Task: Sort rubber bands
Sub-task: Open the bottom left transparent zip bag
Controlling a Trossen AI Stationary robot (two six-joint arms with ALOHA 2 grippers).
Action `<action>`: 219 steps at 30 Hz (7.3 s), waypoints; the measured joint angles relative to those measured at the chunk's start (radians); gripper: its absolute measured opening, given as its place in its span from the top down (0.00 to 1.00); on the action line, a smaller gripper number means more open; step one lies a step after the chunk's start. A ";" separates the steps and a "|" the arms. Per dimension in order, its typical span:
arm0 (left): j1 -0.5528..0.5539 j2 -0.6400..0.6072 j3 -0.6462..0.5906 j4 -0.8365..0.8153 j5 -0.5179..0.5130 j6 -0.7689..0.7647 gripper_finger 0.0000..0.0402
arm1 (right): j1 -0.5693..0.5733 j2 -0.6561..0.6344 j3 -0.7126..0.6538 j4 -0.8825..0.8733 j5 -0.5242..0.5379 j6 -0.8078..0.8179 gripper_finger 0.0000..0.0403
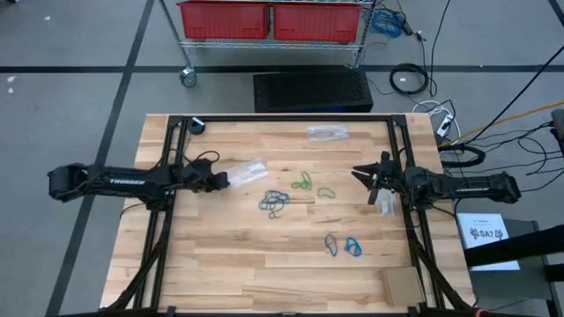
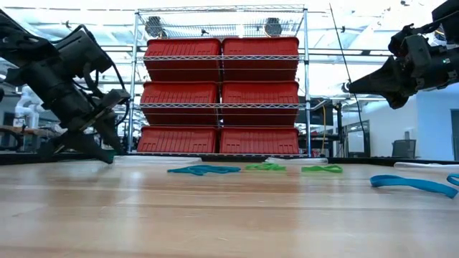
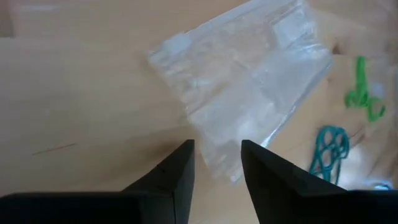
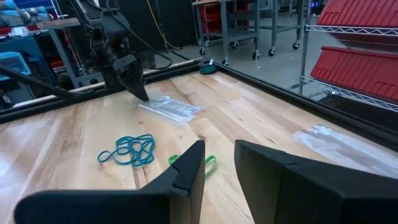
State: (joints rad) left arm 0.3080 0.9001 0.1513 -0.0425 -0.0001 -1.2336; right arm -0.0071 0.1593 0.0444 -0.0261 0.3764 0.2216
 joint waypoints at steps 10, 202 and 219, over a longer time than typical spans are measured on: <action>0.000 0.001 0.000 0.006 -0.062 -0.037 0.66 | 0.000 0.000 0.000 0.000 -0.012 0.002 0.80; 0.164 0.574 0.145 0.576 0.058 0.525 0.94 | 0.000 0.000 0.000 0.004 -0.020 0.005 0.86; 0.168 0.731 0.236 0.574 0.087 0.451 0.56 | 0.000 0.000 0.000 0.007 -0.020 0.004 0.86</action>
State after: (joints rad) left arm 0.4763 1.6309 0.3868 0.5315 0.0866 -0.7821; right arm -0.0070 0.1596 0.0448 -0.0193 0.3561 0.2256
